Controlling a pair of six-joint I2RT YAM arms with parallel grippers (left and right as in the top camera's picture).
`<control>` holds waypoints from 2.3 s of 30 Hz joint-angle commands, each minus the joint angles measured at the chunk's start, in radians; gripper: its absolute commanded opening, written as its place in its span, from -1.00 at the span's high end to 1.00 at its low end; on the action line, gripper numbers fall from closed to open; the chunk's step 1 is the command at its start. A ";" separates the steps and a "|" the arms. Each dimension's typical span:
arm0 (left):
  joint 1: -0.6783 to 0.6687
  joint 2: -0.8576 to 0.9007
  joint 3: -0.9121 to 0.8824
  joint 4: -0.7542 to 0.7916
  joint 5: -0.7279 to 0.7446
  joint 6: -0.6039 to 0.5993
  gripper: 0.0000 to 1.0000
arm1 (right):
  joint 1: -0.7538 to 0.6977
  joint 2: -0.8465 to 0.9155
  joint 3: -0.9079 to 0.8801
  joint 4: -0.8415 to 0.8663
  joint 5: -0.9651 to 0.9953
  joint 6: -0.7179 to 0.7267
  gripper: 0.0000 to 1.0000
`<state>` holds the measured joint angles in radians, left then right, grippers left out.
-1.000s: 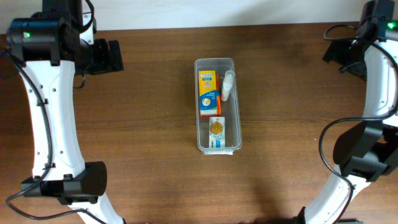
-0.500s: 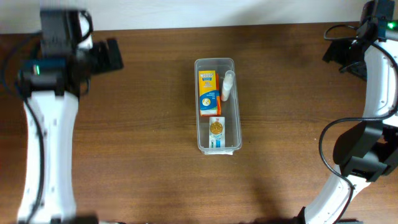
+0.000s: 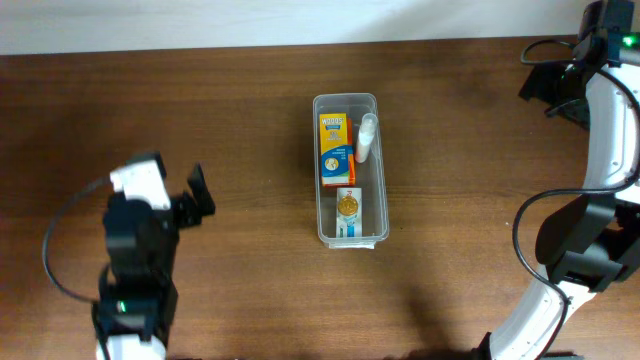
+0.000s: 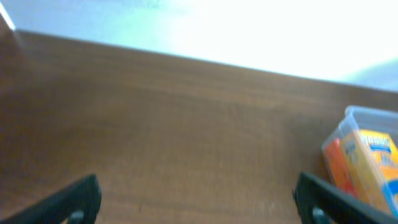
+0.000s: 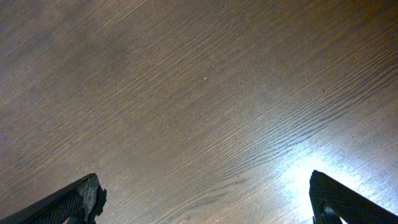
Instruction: Pack container
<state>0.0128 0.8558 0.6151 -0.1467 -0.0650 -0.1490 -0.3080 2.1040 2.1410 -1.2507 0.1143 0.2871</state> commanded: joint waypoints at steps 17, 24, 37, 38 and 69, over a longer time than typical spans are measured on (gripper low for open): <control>0.003 -0.613 -0.560 0.266 -0.056 0.005 -0.99 | -0.001 -0.003 0.000 0.001 0.005 0.001 -0.97; 0.003 -0.735 -0.605 0.204 -0.056 0.005 -0.99 | -0.001 -0.003 0.000 0.001 0.005 0.001 -0.97; 0.003 -0.851 -0.605 0.071 -0.052 0.028 -0.99 | -0.001 -0.003 0.000 0.001 0.005 0.001 -0.97; 0.003 -0.851 -0.605 0.071 -0.052 0.028 -0.99 | -0.001 -0.003 0.000 0.001 0.005 0.001 -0.97; 0.003 -0.851 -0.607 0.077 -0.055 0.027 -0.99 | -0.001 -0.003 0.000 0.001 0.006 0.001 -0.96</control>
<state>0.0128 0.0128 0.0120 -0.0681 -0.1101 -0.1375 -0.3080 2.1040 2.1410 -1.2510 0.1143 0.2871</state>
